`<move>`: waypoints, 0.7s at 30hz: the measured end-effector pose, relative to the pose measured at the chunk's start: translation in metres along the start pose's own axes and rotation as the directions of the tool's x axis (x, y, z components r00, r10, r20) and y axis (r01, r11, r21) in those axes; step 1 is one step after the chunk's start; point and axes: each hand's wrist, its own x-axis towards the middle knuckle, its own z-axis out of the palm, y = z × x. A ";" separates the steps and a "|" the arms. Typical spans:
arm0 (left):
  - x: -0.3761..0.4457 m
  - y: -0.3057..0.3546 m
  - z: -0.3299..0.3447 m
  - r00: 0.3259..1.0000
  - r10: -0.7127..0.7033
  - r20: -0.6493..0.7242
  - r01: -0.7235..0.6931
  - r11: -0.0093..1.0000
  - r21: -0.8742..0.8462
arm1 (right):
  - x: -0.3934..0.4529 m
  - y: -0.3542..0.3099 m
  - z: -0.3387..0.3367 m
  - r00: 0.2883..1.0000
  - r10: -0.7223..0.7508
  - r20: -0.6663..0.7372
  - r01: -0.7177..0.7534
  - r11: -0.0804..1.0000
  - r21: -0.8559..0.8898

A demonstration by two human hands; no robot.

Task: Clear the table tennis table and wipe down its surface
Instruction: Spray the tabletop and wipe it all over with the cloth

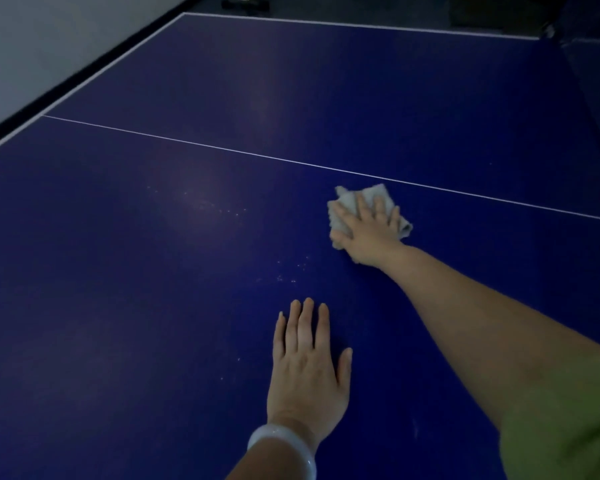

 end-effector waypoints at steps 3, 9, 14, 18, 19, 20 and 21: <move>0.000 -0.001 0.002 1.000 -0.009 0.003 0.009 1.000 -0.015 | -0.035 0.015 0.014 0.991 -0.134 -0.017 0.134 0.991 -0.024; 0.000 0.000 0.002 1.000 -0.007 0.012 0.008 1.000 -0.026 | -0.164 0.068 0.045 0.989 0.145 -0.042 -0.143 0.989 0.046; -0.001 -0.001 0.000 1.000 0.005 0.013 -0.004 0.999 -0.050 | -0.276 0.001 0.095 0.939 0.314 -0.139 -0.298 0.946 0.128; -0.001 -0.002 -0.002 0.999 0.031 -0.013 -0.032 0.997 -0.074 | -0.315 -0.055 0.120 0.803 0.558 -0.210 -0.510 0.825 0.243; -0.001 -0.002 -0.003 0.999 0.032 -0.010 -0.033 0.996 -0.078 | -0.318 -0.063 0.123 0.778 0.586 -0.225 -0.538 0.807 0.243; -0.002 -0.003 -0.003 0.999 0.033 -0.004 -0.034 0.996 -0.084 | -0.318 -0.067 0.124 0.764 0.600 -0.238 -0.553 0.799 0.237; -0.003 -0.003 -0.004 0.999 0.035 0.007 -0.034 0.995 -0.092 | -0.318 -0.069 0.124 0.758 0.604 -0.247 -0.557 0.796 0.235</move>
